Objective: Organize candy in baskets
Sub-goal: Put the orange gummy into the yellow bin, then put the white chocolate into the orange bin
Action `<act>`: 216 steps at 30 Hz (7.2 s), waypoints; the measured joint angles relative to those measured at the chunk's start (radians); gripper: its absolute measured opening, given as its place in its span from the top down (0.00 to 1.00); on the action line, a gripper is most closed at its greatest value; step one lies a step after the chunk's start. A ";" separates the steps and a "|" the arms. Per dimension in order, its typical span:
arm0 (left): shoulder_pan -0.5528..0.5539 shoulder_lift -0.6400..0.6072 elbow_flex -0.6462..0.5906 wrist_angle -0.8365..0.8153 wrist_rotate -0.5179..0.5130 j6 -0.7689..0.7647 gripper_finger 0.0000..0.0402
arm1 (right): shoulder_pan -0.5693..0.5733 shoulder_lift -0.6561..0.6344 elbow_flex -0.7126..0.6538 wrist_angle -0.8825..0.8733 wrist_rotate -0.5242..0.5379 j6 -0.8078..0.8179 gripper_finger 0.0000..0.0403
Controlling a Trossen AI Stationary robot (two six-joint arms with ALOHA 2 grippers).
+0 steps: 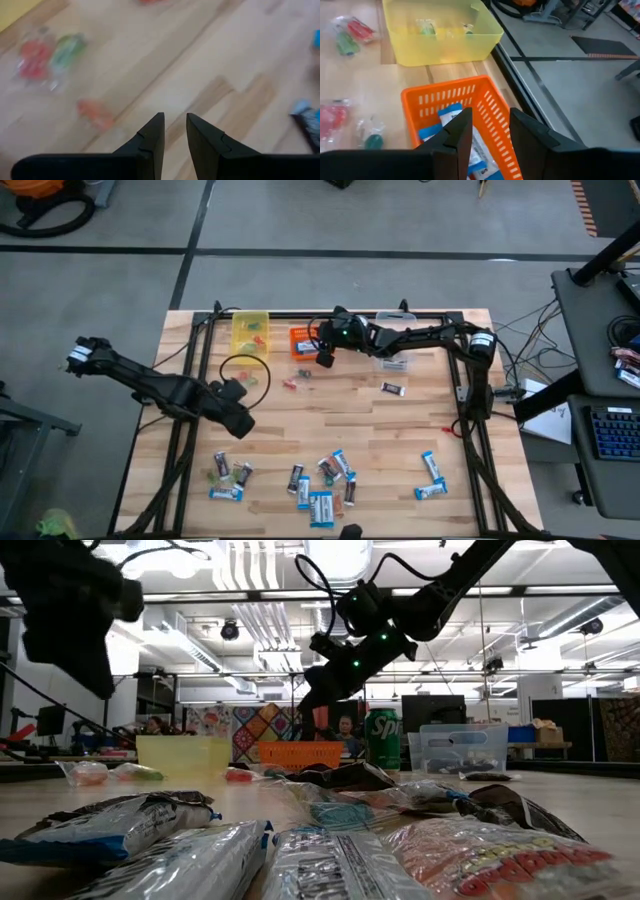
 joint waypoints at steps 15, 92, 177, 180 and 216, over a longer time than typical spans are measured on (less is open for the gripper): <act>0.002 0.121 0.000 -0.148 -0.053 -0.345 0.83 | 0.064 -0.146 -0.001 -0.097 -0.108 0.020 0.71; 0.893 0.225 0.193 0.153 -0.202 0.752 1.00 | 0.278 -0.573 -0.205 -0.509 -0.103 0.202 0.71; 0.458 0.303 0.170 0.615 0.053 1.052 0.64 | 0.974 -0.204 -0.235 -1.313 -0.323 1.740 0.71; 0.458 0.303 0.170 0.618 0.053 1.060 0.64 | 0.974 -0.174 -0.235 -1.307 -0.313 1.719 0.72; 0.441 0.303 0.170 0.682 0.089 0.973 0.64 | 0.563 -0.481 -0.281 -0.384 0.482 0.556 0.98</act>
